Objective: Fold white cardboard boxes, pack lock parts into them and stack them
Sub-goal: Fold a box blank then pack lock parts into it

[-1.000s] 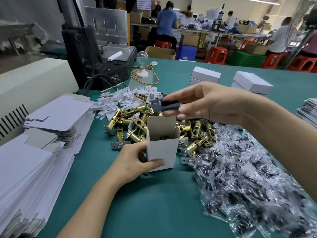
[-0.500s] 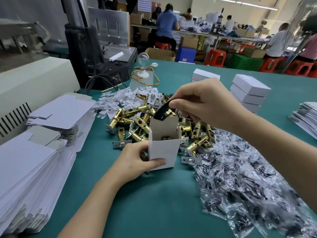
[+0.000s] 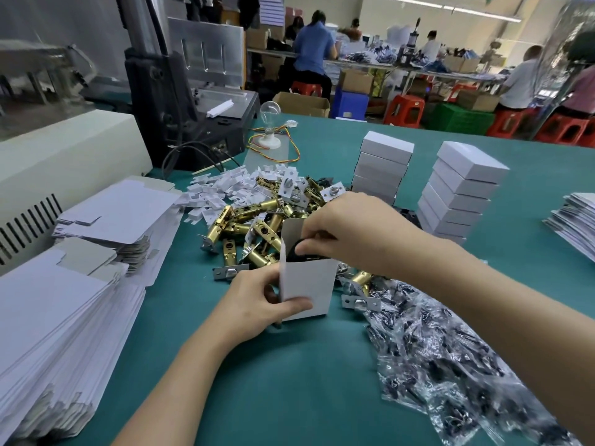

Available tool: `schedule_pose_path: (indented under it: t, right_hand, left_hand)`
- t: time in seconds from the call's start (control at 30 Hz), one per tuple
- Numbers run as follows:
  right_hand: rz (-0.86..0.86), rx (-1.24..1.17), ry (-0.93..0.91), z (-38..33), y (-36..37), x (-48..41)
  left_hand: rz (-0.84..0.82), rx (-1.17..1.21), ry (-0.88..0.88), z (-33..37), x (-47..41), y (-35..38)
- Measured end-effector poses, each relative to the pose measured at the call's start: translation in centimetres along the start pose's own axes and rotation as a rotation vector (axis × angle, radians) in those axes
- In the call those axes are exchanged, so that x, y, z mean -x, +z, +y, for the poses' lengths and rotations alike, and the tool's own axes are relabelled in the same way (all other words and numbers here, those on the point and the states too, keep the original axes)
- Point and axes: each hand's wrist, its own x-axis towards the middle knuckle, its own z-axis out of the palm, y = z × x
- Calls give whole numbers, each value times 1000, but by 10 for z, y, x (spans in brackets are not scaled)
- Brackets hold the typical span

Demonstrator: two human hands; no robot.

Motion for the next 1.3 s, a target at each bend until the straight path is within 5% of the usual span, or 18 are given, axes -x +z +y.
schedule_pose_path:
  t: [0.23, 0.4, 0.5, 0.6, 0.73, 1.0, 1.3]
  right_hand:
    - [-165, 152, -25, -13, 8, -12]
    - [75, -35, -7, 4, -8, 6]
    - [172, -98, 152, 36, -17, 22]
    - [-89, -8, 273, 55, -12, 43]
    - [-382, 27, 214, 35, 22, 68]
    - [-435, 336, 126, 9, 52, 73]
    - [-511, 380, 114, 15, 63, 73]
  left_hand:
    - [7, -22, -6, 1, 0, 0]
    - [-5, 5, 1, 0, 0, -1]
    - [-18, 46, 11, 0, 1, 0]
    - [-11, 39, 10, -1, 0, 0]
    - [4, 8, -1, 0, -1, 1]
    - [5, 23, -1, -3, 2, 2]
    - [5, 19, 9, -5, 1, 1]
